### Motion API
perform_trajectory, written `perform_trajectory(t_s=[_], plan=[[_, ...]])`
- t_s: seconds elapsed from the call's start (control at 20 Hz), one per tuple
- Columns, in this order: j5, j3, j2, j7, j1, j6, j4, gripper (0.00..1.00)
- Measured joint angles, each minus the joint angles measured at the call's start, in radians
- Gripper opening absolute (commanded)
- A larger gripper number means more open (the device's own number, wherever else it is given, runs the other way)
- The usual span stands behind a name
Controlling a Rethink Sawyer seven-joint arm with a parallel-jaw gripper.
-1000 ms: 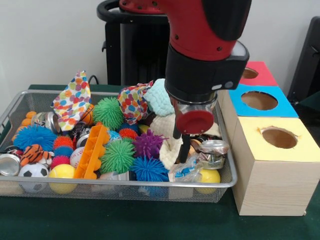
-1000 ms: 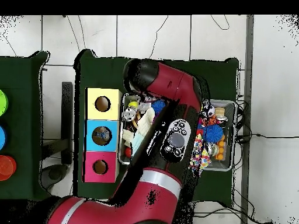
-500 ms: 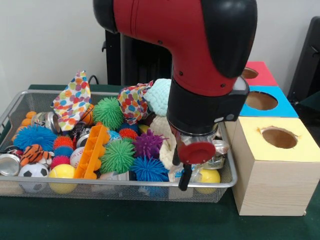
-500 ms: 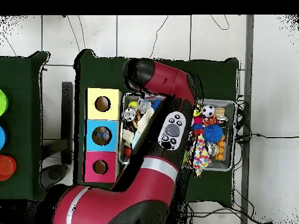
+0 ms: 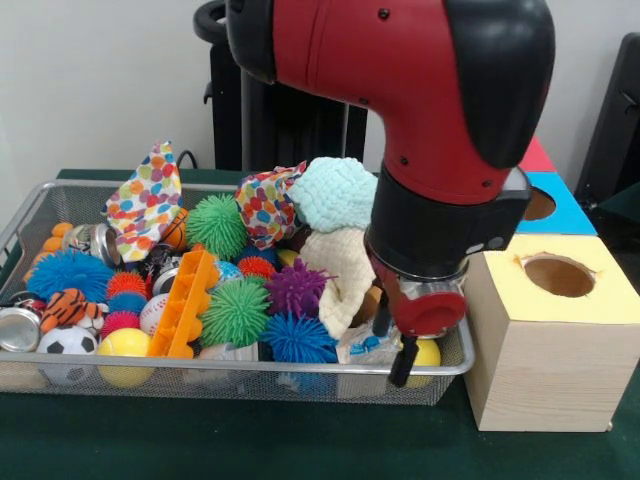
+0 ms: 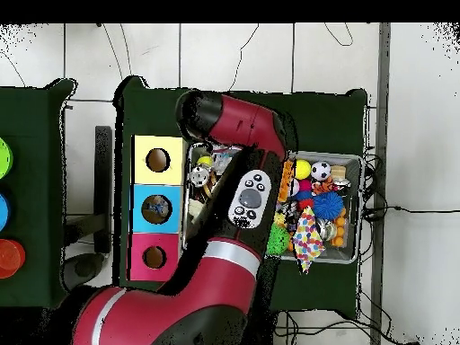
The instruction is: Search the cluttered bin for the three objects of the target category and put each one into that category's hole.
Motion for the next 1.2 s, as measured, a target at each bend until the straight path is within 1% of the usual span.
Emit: perform_trajectory(t_s=[0.3, 0.6, 0.85, 1.2], plan=[[0.0, 0.0, -0.004, 0.0, 0.032, 0.0, 0.003, 1.0], [-0.002, 0.0, -0.01, 0.0, 0.041, 0.0, 0.011, 1.0], [-0.005, 0.0, -0.02, 0.0, 0.03, 0.0, 0.026, 1.0], [-0.021, 0.0, -0.073, 0.0, -0.016, -0.003, 0.098, 1.0]])
